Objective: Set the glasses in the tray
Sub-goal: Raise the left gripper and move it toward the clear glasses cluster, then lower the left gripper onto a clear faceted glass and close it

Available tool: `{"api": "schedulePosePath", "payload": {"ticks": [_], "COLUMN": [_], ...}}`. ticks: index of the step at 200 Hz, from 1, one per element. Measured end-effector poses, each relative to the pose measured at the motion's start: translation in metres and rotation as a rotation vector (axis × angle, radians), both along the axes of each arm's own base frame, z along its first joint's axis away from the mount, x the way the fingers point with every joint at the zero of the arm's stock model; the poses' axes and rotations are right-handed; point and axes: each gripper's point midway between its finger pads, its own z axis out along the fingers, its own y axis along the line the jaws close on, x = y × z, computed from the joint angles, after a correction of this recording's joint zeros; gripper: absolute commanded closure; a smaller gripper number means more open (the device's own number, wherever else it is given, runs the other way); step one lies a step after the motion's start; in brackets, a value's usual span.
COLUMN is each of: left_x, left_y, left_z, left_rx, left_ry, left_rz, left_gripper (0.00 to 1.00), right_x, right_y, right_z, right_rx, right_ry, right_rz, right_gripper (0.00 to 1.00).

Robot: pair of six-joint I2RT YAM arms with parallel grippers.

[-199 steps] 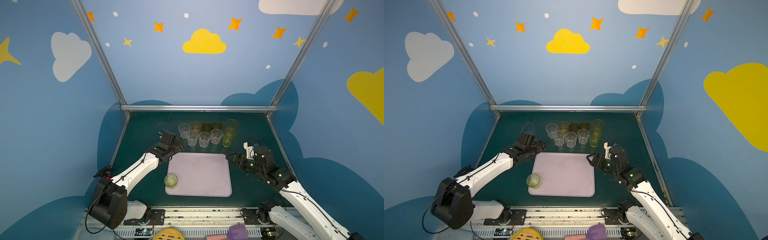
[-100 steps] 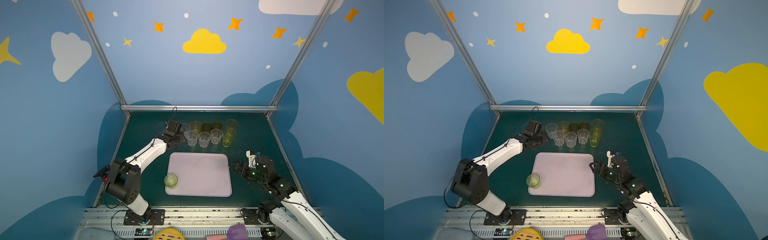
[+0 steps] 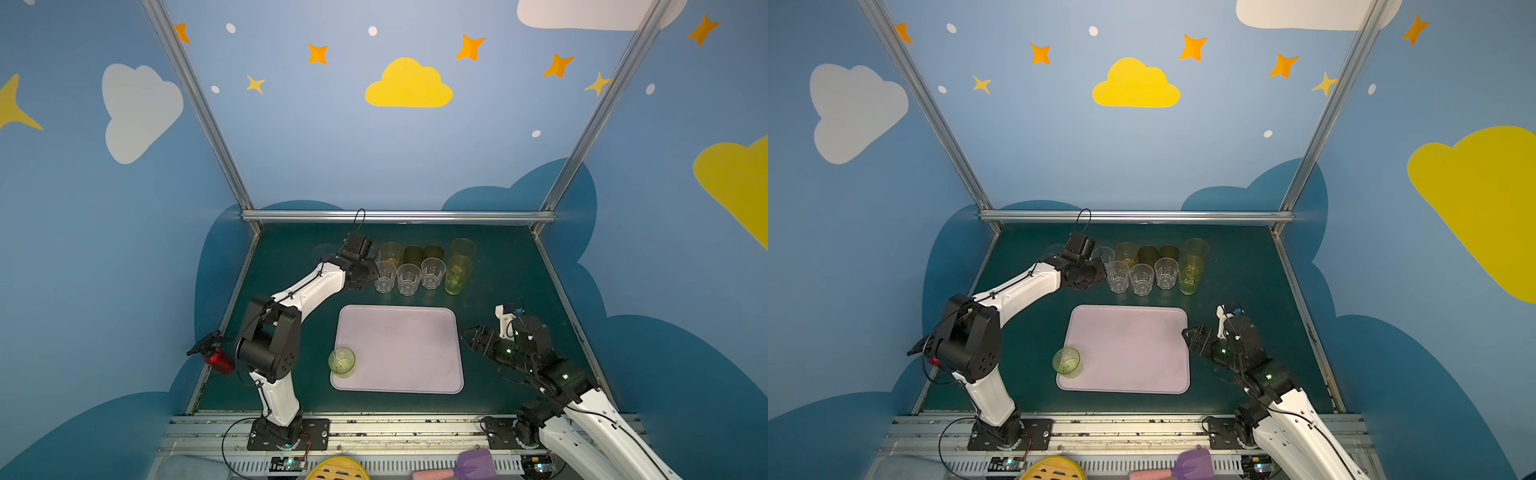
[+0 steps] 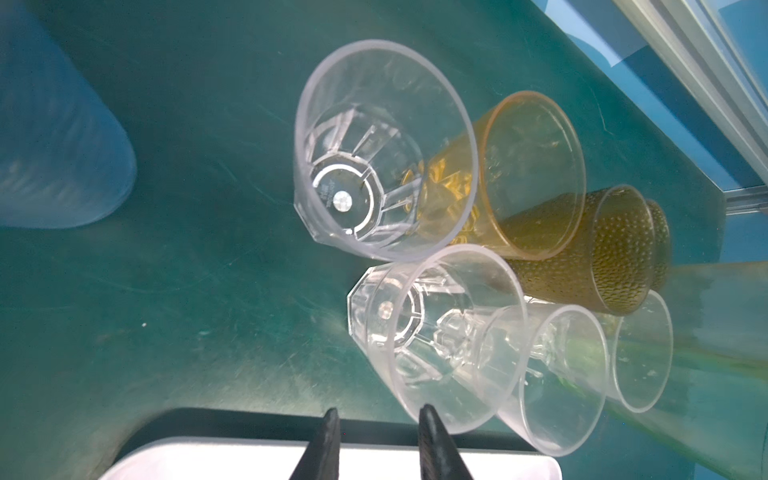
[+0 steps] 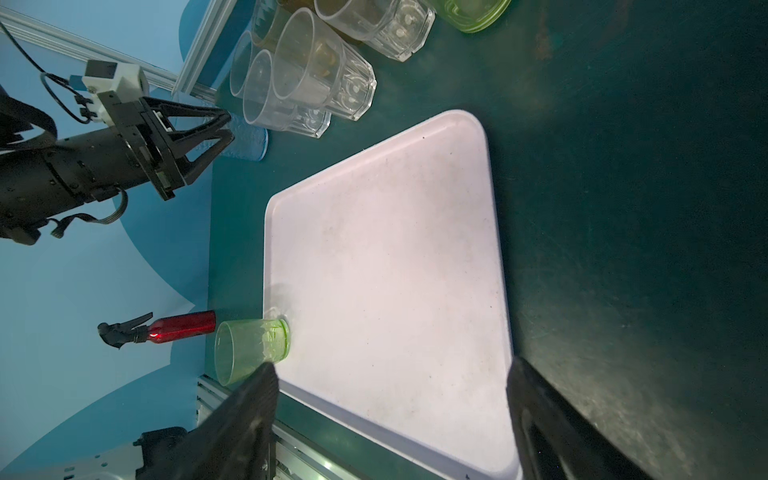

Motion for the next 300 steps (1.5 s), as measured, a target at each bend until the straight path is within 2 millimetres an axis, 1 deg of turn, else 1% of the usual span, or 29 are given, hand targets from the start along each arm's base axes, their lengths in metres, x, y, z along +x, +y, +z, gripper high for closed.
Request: {"api": "schedulePosePath", "payload": {"ticks": [31, 71, 88, 110, 119, 130, 154, 194, 260, 300], "left_x": [0.006, 0.009, 0.012, 0.015, 0.016, 0.016, 0.014, 0.012, 0.012, 0.002], "left_y": [-0.004, -0.004, -0.005, -0.006, -0.006, -0.005, -0.001, 0.003, 0.003, 0.006], "left_z": [-0.004, -0.018, -0.019, -0.02, -0.02, -0.02, -0.021, -0.022, -0.022, -0.019], "left_rx": [0.005, 0.031, 0.037, 0.042, 0.044, 0.051, 0.077, 0.102, 0.105, 0.105], "left_ry": [0.012, 0.049, 0.052, 0.052, 0.052, 0.052, 0.056, 0.066, 0.061, 0.062], "left_rz": [-0.01, -0.013, -0.016, -0.02, -0.021, -0.024, -0.023, -0.022, -0.032, -0.046], "left_gripper": [0.72, 0.75, 0.8, 0.83, 0.88, 0.92, 0.96, 0.96, 0.96, 0.96], "right_x": [0.001, 0.001, 0.001, 0.002, 0.002, 0.001, 0.0, -0.002, -0.002, -0.002], "right_y": [-0.001, -0.002, -0.002, -0.004, -0.004, -0.005, -0.007, -0.01, -0.011, -0.011], "right_z": [0.0, 0.0, 0.0, 0.0, -0.001, -0.001, -0.002, -0.005, -0.006, -0.006], "right_rx": [-0.002, -0.003, -0.005, -0.009, -0.011, -0.014, -0.019, -0.036, -0.042, -0.035], "right_ry": [-0.004, -0.004, -0.004, -0.006, -0.005, -0.003, -0.002, 0.001, 0.008, 0.012], "right_rz": [-0.006, -0.008, -0.009, -0.014, -0.015, -0.015, -0.021, -0.022, -0.023, -0.026], "right_gripper": [0.15, 0.15, 0.15, 0.15, 0.15, 0.15, 0.15, 0.15, 0.15, 0.15]}}
